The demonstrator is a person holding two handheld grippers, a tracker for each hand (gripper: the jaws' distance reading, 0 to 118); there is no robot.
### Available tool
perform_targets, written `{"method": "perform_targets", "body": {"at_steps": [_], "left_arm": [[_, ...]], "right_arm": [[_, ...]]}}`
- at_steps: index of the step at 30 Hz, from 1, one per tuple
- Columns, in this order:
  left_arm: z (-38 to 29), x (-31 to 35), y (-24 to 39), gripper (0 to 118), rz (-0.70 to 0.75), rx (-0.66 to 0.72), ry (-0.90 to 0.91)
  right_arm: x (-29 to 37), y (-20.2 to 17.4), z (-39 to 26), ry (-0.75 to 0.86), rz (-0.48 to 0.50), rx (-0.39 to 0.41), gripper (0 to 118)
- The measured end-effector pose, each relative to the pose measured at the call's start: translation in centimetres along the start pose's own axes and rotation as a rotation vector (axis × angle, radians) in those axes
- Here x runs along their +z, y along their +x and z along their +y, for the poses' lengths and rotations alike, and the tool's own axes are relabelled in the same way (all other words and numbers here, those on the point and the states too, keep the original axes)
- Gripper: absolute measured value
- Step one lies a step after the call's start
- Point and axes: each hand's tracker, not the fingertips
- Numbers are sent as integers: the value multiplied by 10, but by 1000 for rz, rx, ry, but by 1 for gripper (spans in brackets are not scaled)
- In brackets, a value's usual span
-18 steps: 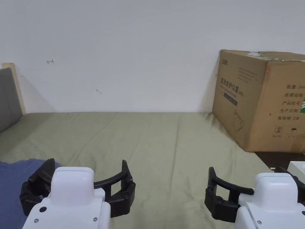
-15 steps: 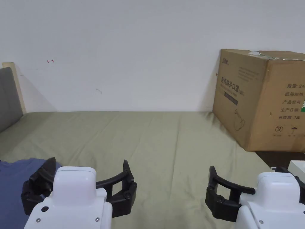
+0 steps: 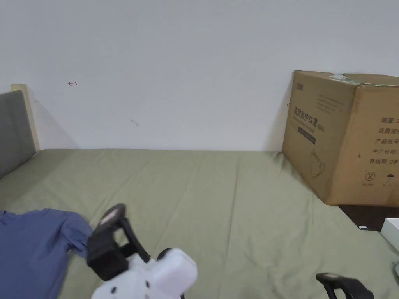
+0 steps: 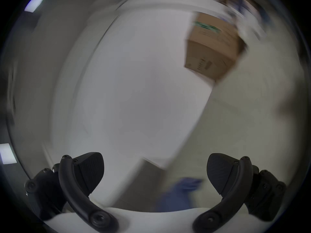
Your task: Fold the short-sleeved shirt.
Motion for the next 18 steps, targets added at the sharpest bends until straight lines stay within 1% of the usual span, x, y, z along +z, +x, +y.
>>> {"method": "perform_targets", "body": {"at_steps": [1,2,3,4,5,6,8,9,10,11,12,15,18], "left_arm": [[0,-3,-15,118,-71,208,-36],[-4,-6,-32,118,-150,455,-50],[-8,-10,-49,118,-207,687,-51],[-14,-8,-58,118,-227,855,-21],[-18,-4,-63,118,-221,961,28],[-18,1,-65,118,-179,995,67],[-12,6,-64,118,-80,875,130],[-10,7,-63,118,-55,803,147],[-8,9,-63,118,-37,751,175],[-3,13,-61,118,-15,720,199],[-2,14,-61,118,-3,714,215],[-1,15,-63,118,-31,732,231],[0,12,-65,118,-67,745,200]], "right_arm": [[3,-13,1,47,23,141,118],[8,-31,0,105,56,325,118],[14,-50,-5,178,86,537,118],[21,-66,-15,272,113,755,118],[30,-78,-28,404,132,992,118],[38,-83,-42,543,151,1174,118],[46,-88,-61,676,196,1392,118],[47,-91,-66,668,191,1426,118],[48,-93,-70,653,192,1441,118],[49,-94,-73,630,203,1430,118],[48,-92,-69,613,217,1404,118],[47,-88,-72,576,203,1335,118],[45,-86,-71,558,191,1331,118]]}}
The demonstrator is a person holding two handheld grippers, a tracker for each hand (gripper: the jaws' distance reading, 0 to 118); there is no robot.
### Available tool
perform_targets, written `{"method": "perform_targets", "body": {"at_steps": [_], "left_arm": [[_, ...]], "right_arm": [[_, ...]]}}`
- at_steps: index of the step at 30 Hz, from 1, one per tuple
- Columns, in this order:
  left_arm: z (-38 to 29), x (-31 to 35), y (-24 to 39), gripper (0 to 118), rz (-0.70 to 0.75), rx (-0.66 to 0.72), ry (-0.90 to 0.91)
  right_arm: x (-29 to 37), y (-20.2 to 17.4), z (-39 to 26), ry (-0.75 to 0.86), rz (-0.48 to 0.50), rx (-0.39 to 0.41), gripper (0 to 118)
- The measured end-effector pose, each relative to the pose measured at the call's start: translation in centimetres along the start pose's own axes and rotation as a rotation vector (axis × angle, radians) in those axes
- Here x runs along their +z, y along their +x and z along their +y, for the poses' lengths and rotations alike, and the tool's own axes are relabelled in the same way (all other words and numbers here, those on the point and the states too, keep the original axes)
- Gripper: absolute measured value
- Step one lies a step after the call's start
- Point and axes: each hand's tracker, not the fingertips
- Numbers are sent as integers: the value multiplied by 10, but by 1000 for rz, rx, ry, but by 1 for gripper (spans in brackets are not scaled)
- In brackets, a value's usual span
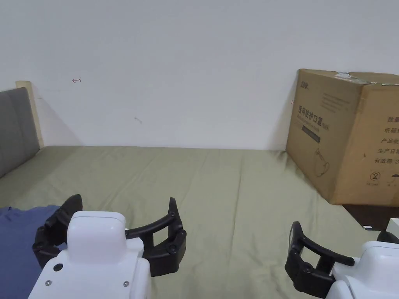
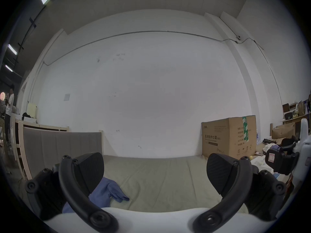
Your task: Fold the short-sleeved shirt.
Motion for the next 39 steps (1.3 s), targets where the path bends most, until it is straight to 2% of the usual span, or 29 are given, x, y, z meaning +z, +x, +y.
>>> {"method": "perform_targets", "body": {"at_steps": [3,8,11,14,19,24,27,29,30,31,32,33,34,39], "left_arm": [[-1,-1,0,118,-7,6,-27],[-4,-2,4,118,11,-4,-30],[-7,-3,8,118,42,-17,-60],[-10,-4,7,118,49,-12,-61],[-10,-6,8,118,39,-11,-80],[-9,-8,10,118,50,-19,-79],[-8,-9,9,118,32,-13,-99],[-6,-9,10,115,37,-22,-104],[-6,-8,10,107,28,-30,-105],[-5,-8,11,85,11,-45,-106],[-5,-10,12,34,-5,-65,-119],[-6,-12,13,1,11,-103,-149],[-7,-12,14,0,9,-105,-152],[-13,-6,15,0,-6,-116,-125]], "right_arm": [[2,4,0,49,47,3,118],[-5,5,5,37,-6,40,118],[-12,8,6,-66,-25,26,118],[-9,10,5,-39,-4,2,118],[-6,8,3,-21,-6,54,118],[-5,7,4,-23,6,72,118],[-5,7,8,-44,2,63,118],[-4,9,11,-52,16,40,114],[-4,9,12,-53,18,33,108],[-4,10,13,-49,21,29,96],[-4,10,13,-45,22,28,63],[-4,10,13,-54,21,36,32],[-6,9,14,-65,19,45,2],[-5,13,9,-83,38,39,0]]}}
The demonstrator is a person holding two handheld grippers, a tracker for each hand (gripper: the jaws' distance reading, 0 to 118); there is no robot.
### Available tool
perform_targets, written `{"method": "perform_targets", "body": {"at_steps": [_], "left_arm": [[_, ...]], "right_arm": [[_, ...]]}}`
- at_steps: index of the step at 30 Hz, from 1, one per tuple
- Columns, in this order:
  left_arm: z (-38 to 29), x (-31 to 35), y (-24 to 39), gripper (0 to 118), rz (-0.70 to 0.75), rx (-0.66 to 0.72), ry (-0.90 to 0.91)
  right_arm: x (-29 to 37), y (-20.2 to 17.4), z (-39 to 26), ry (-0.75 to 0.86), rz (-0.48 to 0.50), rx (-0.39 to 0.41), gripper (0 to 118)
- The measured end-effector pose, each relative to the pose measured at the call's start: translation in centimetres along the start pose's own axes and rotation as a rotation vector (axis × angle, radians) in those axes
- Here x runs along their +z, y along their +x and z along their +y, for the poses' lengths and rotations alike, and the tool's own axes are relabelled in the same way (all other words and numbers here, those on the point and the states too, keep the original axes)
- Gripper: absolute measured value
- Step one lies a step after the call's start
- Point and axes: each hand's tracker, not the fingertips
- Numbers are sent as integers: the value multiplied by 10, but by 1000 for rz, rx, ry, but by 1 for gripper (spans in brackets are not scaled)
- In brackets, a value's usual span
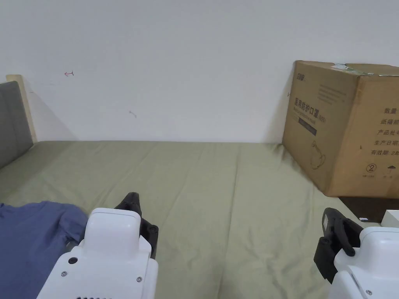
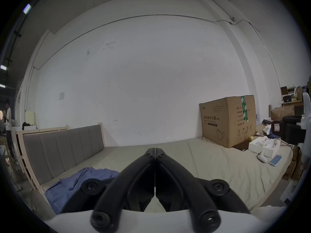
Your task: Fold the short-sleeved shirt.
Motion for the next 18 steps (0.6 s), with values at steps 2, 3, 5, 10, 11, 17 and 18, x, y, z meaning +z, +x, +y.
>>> {"method": "perform_targets", "body": {"at_steps": [2,3,5,10,11,17,18], "left_arm": [[0,-1,1,0,5,-16,4],[-1,-1,0,0,5,-12,5],[-2,-2,-4,0,4,22,-1],[-8,-1,-22,0,60,41,-20],[-8,1,-31,0,79,32,-29],[-8,36,-110,0,307,-11,-53],[-8,41,-121,0,346,-15,-59]], "right_arm": [[-1,0,-1,-7,-7,6,0],[-1,0,-1,-12,-5,2,0],[-2,1,-1,-19,-2,-12,0],[-9,-10,-2,-35,17,-16,0],[-13,-19,-2,-37,35,-12,0],[-42,-105,-9,-107,312,-21,0],[-43,-119,-9,-104,360,-19,0]]}}
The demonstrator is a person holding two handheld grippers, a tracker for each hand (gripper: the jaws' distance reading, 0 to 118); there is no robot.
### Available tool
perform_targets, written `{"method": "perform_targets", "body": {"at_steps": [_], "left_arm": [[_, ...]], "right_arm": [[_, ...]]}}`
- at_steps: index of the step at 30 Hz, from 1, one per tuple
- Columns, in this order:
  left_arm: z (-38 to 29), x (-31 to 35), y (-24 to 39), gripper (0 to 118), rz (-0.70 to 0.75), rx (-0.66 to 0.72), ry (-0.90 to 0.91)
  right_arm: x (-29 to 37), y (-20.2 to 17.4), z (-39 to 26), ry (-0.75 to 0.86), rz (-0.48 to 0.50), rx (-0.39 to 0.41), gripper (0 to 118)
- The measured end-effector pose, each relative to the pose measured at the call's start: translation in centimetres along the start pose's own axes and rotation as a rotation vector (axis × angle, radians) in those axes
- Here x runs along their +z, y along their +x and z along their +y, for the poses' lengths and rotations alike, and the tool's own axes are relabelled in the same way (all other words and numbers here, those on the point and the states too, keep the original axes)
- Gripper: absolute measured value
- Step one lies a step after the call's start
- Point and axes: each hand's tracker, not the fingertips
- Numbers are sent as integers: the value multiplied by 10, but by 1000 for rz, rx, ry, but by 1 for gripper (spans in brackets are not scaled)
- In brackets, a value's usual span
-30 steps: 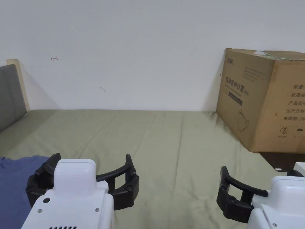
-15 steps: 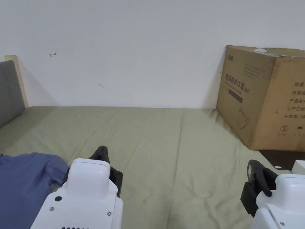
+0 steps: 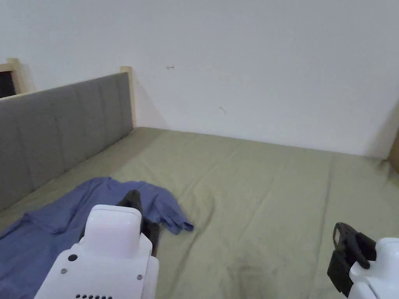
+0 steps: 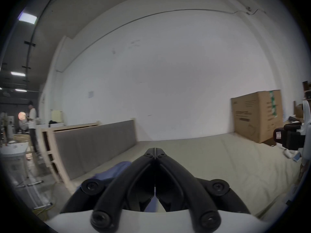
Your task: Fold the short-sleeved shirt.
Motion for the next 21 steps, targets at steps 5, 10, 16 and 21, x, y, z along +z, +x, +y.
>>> {"method": "perform_targets", "body": {"at_steps": [5,10,16,21], "left_arm": [[-8,15,-54,0,155,-1,-42],[-19,11,-67,0,179,-6,-77],[-11,-44,-81,0,68,148,-126],[-21,-191,-123,0,-83,186,-463]], "right_arm": [[-20,-65,2,9,195,34,0],[-29,-73,11,15,222,40,0],[-37,-43,25,10,228,-10,0],[-64,-21,16,-82,139,48,0]]}}
